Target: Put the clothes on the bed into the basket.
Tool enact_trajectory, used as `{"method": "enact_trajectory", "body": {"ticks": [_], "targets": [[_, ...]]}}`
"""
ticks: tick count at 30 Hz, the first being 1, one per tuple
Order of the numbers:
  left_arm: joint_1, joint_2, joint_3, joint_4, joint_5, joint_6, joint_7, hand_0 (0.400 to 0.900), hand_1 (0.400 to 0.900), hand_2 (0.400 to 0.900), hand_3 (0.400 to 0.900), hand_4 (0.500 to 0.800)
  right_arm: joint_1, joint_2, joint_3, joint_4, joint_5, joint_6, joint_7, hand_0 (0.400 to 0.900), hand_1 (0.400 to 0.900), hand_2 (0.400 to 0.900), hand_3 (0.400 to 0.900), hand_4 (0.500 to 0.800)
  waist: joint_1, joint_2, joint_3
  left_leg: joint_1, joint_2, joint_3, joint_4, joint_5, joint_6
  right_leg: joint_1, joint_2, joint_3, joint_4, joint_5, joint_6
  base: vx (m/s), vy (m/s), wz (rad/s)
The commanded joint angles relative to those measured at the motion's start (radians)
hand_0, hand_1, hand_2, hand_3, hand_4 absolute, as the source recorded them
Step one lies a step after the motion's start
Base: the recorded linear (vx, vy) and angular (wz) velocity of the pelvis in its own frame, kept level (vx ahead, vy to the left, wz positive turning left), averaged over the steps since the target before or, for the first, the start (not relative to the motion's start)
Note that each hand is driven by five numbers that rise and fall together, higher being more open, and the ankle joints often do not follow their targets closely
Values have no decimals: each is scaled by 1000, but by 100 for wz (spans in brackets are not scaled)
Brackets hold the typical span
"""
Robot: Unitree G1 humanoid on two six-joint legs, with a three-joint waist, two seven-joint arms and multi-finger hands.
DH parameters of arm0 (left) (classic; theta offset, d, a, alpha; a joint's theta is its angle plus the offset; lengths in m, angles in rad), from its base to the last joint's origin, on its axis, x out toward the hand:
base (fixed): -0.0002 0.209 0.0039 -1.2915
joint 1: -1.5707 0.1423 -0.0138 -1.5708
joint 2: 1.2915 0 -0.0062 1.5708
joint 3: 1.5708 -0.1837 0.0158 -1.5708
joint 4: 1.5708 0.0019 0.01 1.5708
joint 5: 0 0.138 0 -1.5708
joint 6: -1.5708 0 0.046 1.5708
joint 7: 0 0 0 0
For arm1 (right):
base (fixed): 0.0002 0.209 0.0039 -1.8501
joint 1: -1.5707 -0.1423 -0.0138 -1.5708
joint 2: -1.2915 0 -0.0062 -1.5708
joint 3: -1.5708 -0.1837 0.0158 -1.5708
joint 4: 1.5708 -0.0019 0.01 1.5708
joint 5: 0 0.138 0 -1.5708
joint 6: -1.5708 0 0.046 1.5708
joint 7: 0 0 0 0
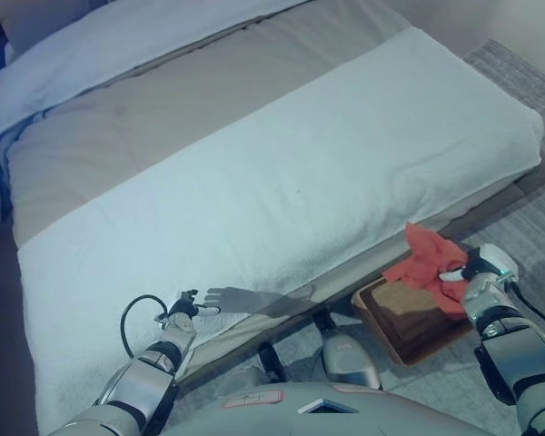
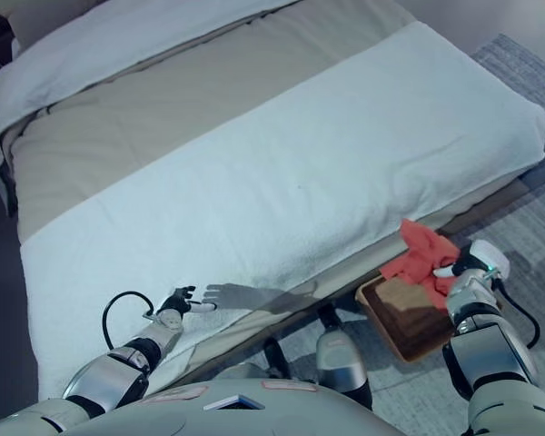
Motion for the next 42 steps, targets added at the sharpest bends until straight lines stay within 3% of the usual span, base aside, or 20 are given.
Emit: {"method": "enact_trajectory", "body": {"ticks": [1, 10, 15, 25, 29, 31, 33, 35, 37, 42], "targets": [[-57, 22, -27, 73, 59, 2, 26, 900, 900, 900, 900, 800, -104, -88, -28, 98, 1, 1, -27, 900, 900, 900, 900, 800, 6, -2, -29, 67, -74, 6, 7, -89, 42, -32, 22, 43, 5, 19, 83, -5, -9, 9], [-40, -8, -58, 77, 60, 2, 0, 900, 900, 900, 900, 800, -76, -109, -116, 256, 16, 64, -12, 900, 900, 900, 900, 800, 1, 51, -34, 78, -89, -19, 7, -92, 47, -10, -5, 16, 3, 13, 86, 1, 19, 12], [-28, -5, -54, 71, 62, 5, -7, 900, 900, 900, 900, 800, 3, -78, -155, 253, 33, 68, 0, 900, 900, 900, 900, 800, -2, 53, -37, 89, -100, -36, 7, -93, 58, 2, -18, 2, 9, 11, 89, -25, 34, 13], [-41, 12, -40, 50, 69, 12, 6, 900, 900, 900, 900, 800, 189, 150, -172, 157, 100, 22, 1, 900, 900, 900, 900, 800, -19, -27, -8, 119, -125, -52, 7, -84, 96, -7, -29, 1, 85, 13, 112, -99, 80, -3], [-59, 29, -47, 26, 72, 9, 10, 900, 900, 900, 900, 800, 241, 219, -168, 125, 137, 4, -2, 900, 900, 900, 900, 800, -36, -67, 41, 106, -135, -26, 7, -69, 102, -37, -46, 2, 93, 67, 136, -213, 146, -44], [-59, 31, -40, 16, 69, 8, 11, 900, 900, 900, 900, 800, 256, 236, -167, 104, 149, -7, -8, 900, 900, 900, 900, 800, -35, -78, 58, 98, -129, 12, 7, -64, 99, -52, -61, -46, 81, 89, 143, -183, 132, -103], [-47, 43, -21, 6, 66, 7, 9, 900, 900, 900, 900, 800, 264, 246, -162, 82, 155, -16, -1, 900, 900, 900, 900, 800, -26, -83, 77, 90, -105, 62, 7, -57, 93, -64, -86, -152, 98, 76, 140, -173, 83, -111], [-31, 53, -7, 8, 66, 8, 9, 900, 900, 900, 900, 800, 274, 256, -154, 68, 162, -29, 4, 900, 900, 900, 900, 800, -17, -74, 91, 93, -73, 80, 7, -61, 86, -47, -113, -264, 180, 6, 133, -115, 75, -70], [-19, 61, 7, 14, 69, 9, 5, 900, 900, 900, 900, 800, 284, 268, -159, 54, 183, -41, 15, 900, 900, 900, 900, 800, -11, -81, 84, 86, -53, 109, 7, -57, 82, -19, -134, -320, 242, -45, 116, -96, 43, -66], [7, 69, 39, 34, 79, 11, -11, 900, 900, 900, 900, 800, 299, 308, -162, 78, 190, -48, 47, 900, 900, 900, 900, 800, 23, -110, 43, 72, -30, 173, 7, -61, 91, 108, -150, -339, 282, -138, 104, -75, -22, -77]]}}
